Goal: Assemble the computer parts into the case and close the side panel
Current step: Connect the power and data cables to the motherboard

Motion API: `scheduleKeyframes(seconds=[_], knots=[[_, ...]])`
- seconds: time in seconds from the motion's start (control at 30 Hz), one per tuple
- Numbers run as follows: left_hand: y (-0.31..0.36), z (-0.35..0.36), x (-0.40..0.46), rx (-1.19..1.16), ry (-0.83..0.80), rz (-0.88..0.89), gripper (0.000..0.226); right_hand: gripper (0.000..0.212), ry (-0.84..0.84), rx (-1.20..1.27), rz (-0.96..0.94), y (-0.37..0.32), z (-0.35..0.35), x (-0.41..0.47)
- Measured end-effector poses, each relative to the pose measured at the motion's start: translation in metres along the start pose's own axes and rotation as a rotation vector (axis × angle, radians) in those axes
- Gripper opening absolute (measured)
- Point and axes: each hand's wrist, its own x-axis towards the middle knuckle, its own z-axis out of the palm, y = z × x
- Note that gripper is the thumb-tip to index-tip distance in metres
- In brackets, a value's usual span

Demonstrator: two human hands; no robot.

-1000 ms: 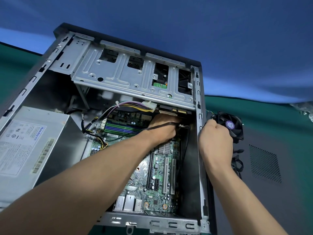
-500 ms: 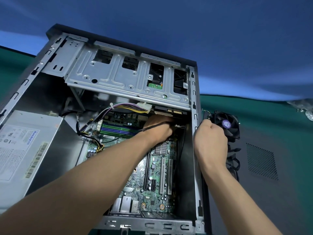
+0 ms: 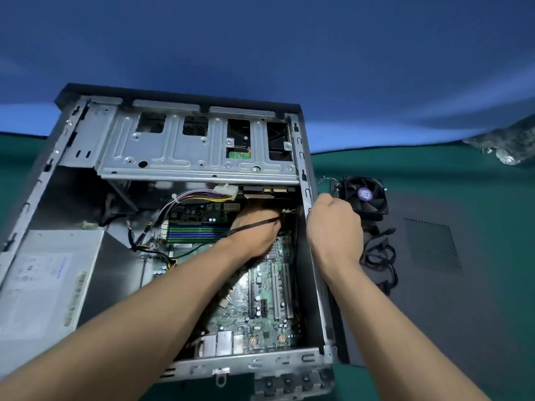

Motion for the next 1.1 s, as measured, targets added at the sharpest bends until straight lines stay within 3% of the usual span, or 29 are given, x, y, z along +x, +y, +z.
scheduleKeyframes(seconds=[0.1, 0.17, 0.27, 0.47, 0.6, 0.67, 0.77, 0.87, 1.0, 1.1], knots=[[0.004, -0.009, -0.011, 0.106, -0.084, 0.031, 0.026, 0.036, 0.005, -0.008, 0.004, -0.001, -0.001, -0.002], [0.009, -0.013, -0.020, 0.109, -0.170, 0.012, 0.037, 0.039, 0.014, -0.007, 0.006, -0.001, -0.001, -0.002], [0.011, -0.023, -0.037, 0.037, -0.149, 0.004, 0.036, 0.042, 0.025, 0.004, 0.006, -0.003, 0.000, -0.003], [0.013, -0.063, -0.074, -0.015, 0.129, -0.007, 0.017, 0.039, 0.027, 0.007, 0.011, -0.004, -0.002, -0.005], [0.016, -0.092, -0.087, 0.183, 0.435, 0.033, 0.008, 0.039, 0.014, 0.016, 0.026, -0.005, -0.004, -0.005], [0.014, -0.103, -0.088, 0.285, 0.497, 0.080, 0.010, 0.038, 0.009, 0.021, 0.026, -0.005, -0.005, -0.006], [0.004, -0.115, -0.087, 0.433, 0.419, 0.021, 0.019, 0.040, 0.017, 0.024, 0.019, -0.003, -0.005, -0.006], [-0.006, -0.120, -0.087, 0.489, 0.299, -0.049, 0.013, 0.040, 0.016, 0.020, 0.011, -0.001, -0.005, -0.006], [-0.011, -0.121, -0.092, 0.377, 0.225, 0.055, 0.013, 0.034, 0.008, 0.020, -0.048, -0.002, -0.008, -0.007], [-0.015, -0.122, -0.097, 0.388, 0.188, 0.117, 0.021, 0.022, 0.089, 0.026, -0.241, 0.000, -0.006, -0.012]])
